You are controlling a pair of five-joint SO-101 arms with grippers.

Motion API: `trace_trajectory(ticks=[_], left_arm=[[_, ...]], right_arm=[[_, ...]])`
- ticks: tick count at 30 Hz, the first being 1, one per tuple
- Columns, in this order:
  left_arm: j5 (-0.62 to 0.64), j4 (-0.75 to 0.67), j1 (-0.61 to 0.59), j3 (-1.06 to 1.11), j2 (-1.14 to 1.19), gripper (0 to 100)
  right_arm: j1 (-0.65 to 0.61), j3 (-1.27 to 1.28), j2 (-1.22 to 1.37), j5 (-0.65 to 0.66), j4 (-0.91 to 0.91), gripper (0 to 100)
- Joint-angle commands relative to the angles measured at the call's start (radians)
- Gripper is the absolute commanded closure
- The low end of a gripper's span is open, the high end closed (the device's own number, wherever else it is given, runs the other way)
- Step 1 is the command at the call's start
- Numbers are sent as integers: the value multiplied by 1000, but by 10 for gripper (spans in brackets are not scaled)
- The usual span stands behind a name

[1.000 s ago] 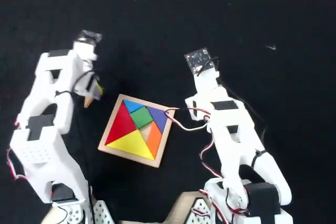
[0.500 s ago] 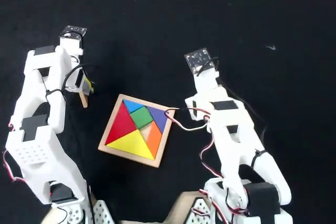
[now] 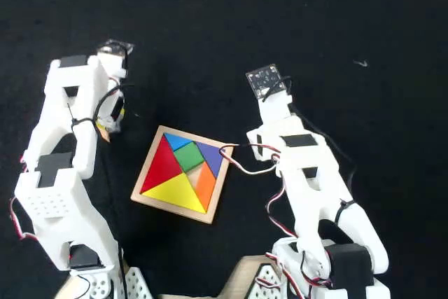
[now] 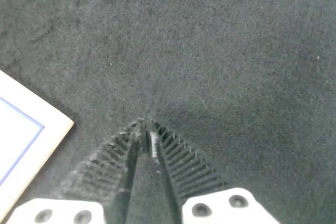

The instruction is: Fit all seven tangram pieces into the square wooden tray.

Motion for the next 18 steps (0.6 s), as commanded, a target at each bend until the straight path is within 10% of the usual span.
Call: trace_trajectory(ticks=[1,8,18], left_arm=[[94,64,-27,-125,-21,970],[170,-15,-108,-56,-11,800],[239,-238,-131,99,-11,808]], right_arm=[[17,-2,-42,-8,-21,987],[17,-2,-44,-8,-18,987],[17,-2,-42,-8,-18,987]])
